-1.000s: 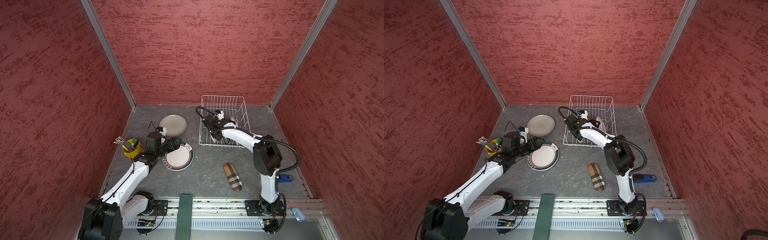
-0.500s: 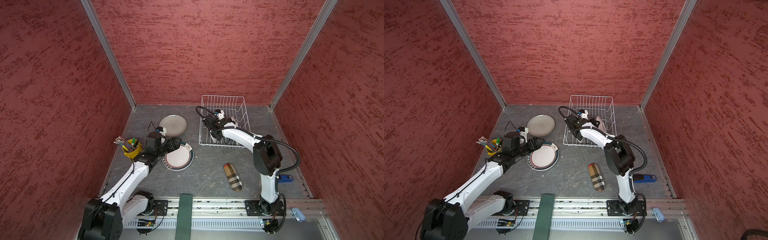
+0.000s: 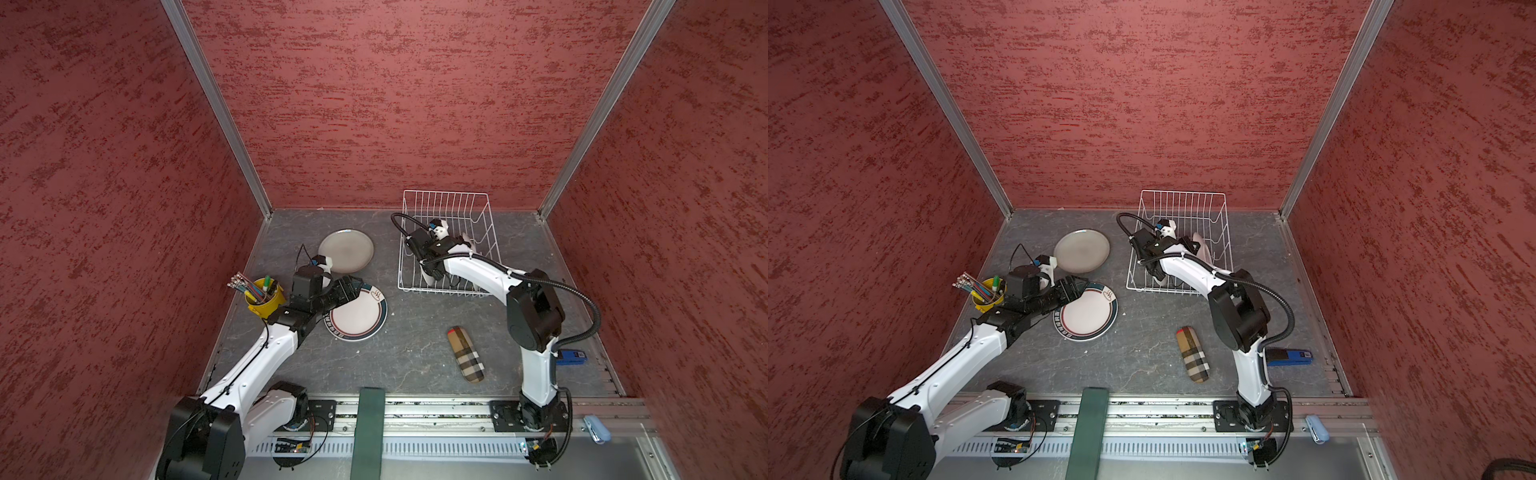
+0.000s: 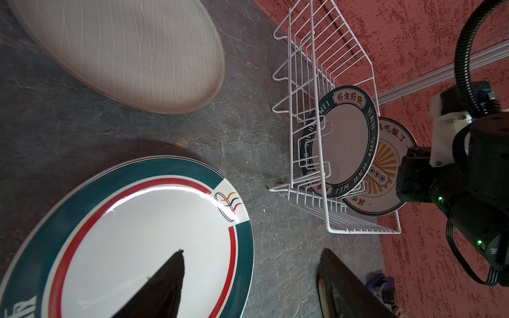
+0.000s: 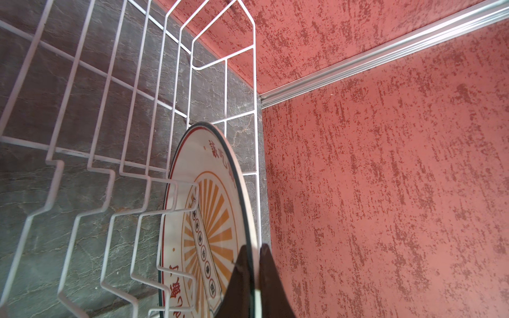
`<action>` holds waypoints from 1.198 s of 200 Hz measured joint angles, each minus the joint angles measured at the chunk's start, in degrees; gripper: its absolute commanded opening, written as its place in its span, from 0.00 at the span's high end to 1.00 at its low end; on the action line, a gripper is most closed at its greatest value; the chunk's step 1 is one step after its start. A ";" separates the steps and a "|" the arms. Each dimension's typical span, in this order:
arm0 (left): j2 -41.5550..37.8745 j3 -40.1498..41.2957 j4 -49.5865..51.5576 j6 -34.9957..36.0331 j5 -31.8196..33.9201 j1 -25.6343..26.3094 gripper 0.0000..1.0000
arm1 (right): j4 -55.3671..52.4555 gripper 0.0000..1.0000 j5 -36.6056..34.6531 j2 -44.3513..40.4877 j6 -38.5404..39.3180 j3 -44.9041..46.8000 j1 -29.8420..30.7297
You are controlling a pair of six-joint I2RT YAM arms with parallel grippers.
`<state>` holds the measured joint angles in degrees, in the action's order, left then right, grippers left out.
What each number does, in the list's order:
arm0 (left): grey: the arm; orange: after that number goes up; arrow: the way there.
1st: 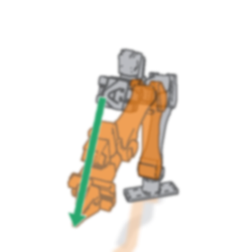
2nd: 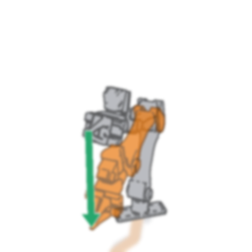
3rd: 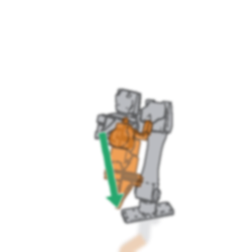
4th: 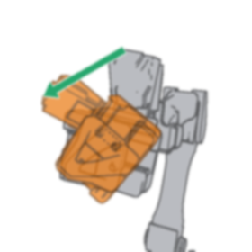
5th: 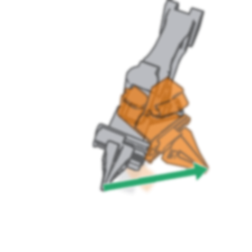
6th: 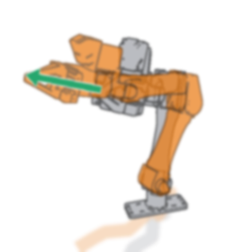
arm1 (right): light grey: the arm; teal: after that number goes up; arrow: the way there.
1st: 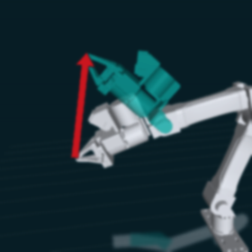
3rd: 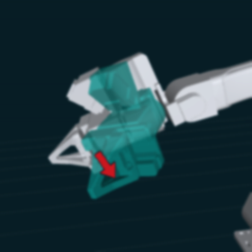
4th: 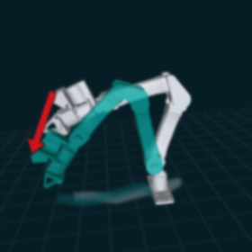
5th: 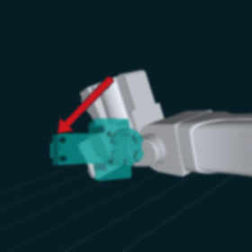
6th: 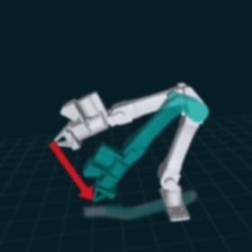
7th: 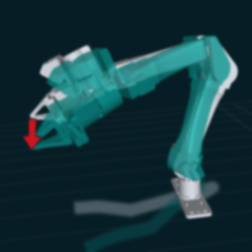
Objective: Unload the plates from the dish rack
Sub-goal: Pick up the plate from the dish rack.
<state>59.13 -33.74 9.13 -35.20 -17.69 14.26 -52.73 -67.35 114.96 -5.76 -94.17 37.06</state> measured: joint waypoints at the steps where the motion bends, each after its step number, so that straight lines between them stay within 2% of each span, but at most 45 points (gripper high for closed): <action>1: 0.00 0.00 0.00 -0.02 0.00 0.00 0.22 | 0.07 1.00 0.00 -0.04 0.13 0.00 0.02; 100: -0.52 2.03 -2.82 -1.62 -0.76 0.15 0.22 | 8.11 1.00 -1.86 -3.87 11.72 -0.92 1.14; 171: -0.52 2.08 -4.76 -2.51 -2.67 -0.85 0.22 | 14.23 1.00 -2.99 -7.98 16.33 -0.90 1.44; 239: -0.37 2.08 -7.85 -3.89 -4.83 -1.09 0.22 | 25.11 1.00 -2.60 -13.99 20.98 0.07 4.11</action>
<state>58.76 -31.66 1.28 -39.09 -22.52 13.17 -27.62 -69.95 100.97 15.22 -94.11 41.17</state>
